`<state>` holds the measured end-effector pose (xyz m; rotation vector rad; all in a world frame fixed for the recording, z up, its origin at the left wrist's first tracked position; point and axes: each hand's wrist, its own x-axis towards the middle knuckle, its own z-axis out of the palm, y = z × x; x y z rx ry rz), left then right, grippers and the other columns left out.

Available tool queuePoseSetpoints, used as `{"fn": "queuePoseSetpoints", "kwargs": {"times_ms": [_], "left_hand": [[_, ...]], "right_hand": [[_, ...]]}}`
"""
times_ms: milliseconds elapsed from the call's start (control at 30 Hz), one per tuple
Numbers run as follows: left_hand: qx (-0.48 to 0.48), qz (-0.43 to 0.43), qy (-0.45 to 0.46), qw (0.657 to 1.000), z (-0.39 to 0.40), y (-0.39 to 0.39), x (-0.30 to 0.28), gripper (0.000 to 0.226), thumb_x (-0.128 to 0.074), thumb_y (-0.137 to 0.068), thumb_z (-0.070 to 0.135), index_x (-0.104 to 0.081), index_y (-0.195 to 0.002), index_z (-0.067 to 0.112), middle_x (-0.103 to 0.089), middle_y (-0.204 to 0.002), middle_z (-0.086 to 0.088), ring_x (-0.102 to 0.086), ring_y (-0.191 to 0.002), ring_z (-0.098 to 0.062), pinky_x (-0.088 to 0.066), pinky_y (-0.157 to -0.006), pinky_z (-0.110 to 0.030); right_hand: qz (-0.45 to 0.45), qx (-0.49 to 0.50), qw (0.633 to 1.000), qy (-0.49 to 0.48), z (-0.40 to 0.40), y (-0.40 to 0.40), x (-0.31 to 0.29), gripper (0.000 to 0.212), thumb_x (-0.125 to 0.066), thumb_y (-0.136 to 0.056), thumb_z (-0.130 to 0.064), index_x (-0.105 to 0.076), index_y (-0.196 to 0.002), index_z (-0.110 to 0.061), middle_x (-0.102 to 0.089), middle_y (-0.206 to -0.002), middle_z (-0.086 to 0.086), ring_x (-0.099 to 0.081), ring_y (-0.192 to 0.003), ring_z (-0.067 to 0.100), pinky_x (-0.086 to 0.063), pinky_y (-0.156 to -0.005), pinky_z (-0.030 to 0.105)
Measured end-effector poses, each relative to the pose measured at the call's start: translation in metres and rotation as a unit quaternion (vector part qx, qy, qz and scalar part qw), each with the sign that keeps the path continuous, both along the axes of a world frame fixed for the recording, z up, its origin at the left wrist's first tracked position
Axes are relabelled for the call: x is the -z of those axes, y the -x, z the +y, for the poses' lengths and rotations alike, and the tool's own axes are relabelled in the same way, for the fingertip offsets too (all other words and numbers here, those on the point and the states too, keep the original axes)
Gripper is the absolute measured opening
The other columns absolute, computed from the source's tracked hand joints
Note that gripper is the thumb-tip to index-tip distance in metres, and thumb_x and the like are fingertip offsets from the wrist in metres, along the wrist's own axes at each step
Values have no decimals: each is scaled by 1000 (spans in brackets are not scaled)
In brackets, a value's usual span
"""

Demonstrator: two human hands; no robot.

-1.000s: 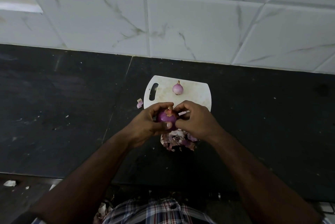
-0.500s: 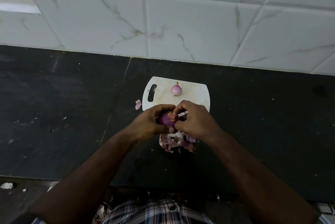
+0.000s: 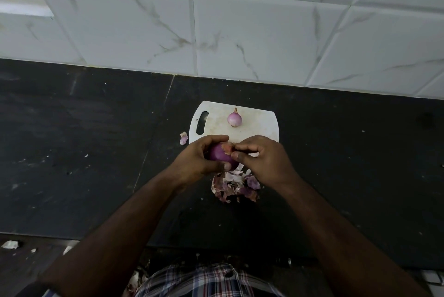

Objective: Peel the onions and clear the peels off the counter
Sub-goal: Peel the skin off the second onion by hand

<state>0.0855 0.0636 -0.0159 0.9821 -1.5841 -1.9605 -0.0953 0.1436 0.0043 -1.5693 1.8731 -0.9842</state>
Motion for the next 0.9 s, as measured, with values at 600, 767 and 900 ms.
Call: {"fn": "queuePoseSetpoints", "kwargs": {"times_ms": [600, 767, 900], "left_hand": [[-23, 196, -192, 961, 1, -12, -5, 54, -66, -81, -11, -60, -131, 7, -65, -129, -14, -69, -110, -34, -62, -80, -41], [-41, 171, -219, 960, 0, -13, -3, 61, -67, -75, -7, -56, -134, 6, -58, -133, -18, -70, -107, -32, -62, -77, -39], [-47, 157, -234, 958, 1, -12, -1, 61, -67, -74, -6, -56, -132, 6, -57, -134, -19, -70, -105, -31, -62, -78, -40]], "right_hand": [[144, 32, 987, -70, 9, 7, 31, 20, -61, -90, -16, -70, -109, -16, -71, -103, 3, -66, -96, 19, -54, -84, 38], [74, 8, 990, -121, 13, 15, 27, 23, -65, -92, -13, -74, -113, -18, -74, -113, -3, -68, -104, 9, -52, -89, 21], [-66, 19, 993, -99, 7, 13, 2, 43, -77, -84, -33, -67, -125, -23, -72, -116, -8, -70, -95, 2, -57, -88, 28]]}}
